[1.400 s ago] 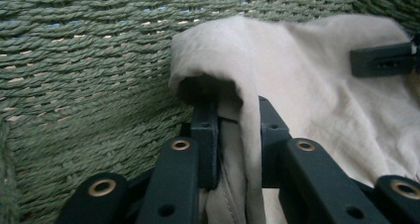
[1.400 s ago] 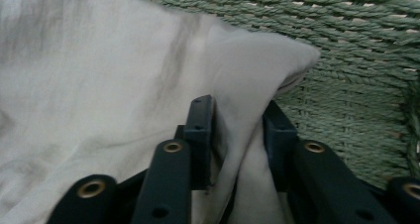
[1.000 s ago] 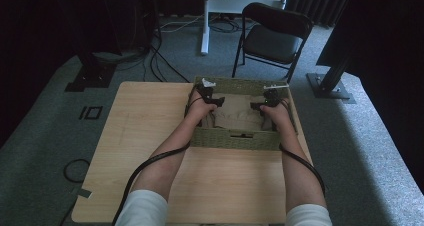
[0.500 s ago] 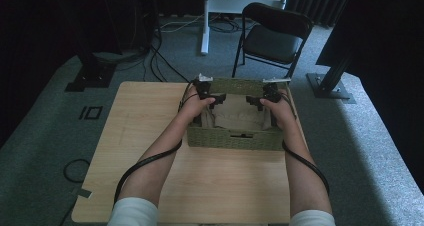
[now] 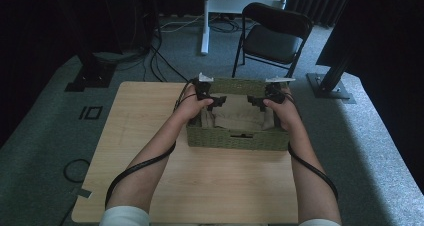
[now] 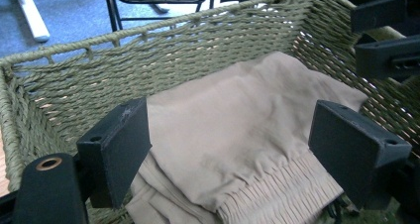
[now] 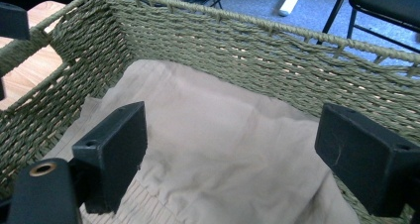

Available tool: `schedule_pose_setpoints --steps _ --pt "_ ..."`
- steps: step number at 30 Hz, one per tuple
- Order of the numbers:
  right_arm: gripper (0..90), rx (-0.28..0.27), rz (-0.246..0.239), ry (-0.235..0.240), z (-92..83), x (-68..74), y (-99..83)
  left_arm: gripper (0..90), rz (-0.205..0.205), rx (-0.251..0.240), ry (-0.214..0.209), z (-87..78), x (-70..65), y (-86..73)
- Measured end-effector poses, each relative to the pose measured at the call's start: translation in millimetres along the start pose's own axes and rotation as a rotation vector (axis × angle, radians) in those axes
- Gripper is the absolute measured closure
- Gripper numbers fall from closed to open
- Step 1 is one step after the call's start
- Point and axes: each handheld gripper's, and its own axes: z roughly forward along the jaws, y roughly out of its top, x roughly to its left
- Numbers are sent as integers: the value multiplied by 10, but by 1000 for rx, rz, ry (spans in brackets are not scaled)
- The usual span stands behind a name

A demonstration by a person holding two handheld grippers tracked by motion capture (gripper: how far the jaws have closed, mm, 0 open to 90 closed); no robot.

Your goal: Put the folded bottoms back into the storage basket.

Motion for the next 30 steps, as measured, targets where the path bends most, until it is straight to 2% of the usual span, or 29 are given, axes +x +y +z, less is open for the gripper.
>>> schedule_pose_setpoints --steps 1,7,11,17,23,26,30 --pt "126 -2 0 0 -14 5 -4 174 3 -4 -15 -41 -23 9" --pt "126 -6 -14 16 -142 32 -23 173 3 -24 -21 -153 -66 8" --pt "125 -8 -28 45 -253 90 -77 174 -2 -39 -23 -264 -116 -41" --pt "125 -39 -40 76 -409 165 -143 173 24 -47 -47 -407 -212 -125" --pt "125 -68 -61 89 -553 228 -204 173 38 -65 -49 -543 -248 -212" --pt "125 -78 -82 97 -607 265 -241 173 59 -67 -56 -590 -290 -258" --pt "125 -93 -100 107 -685 327 -307 173 66 -78 -87 -640 -367 -316"
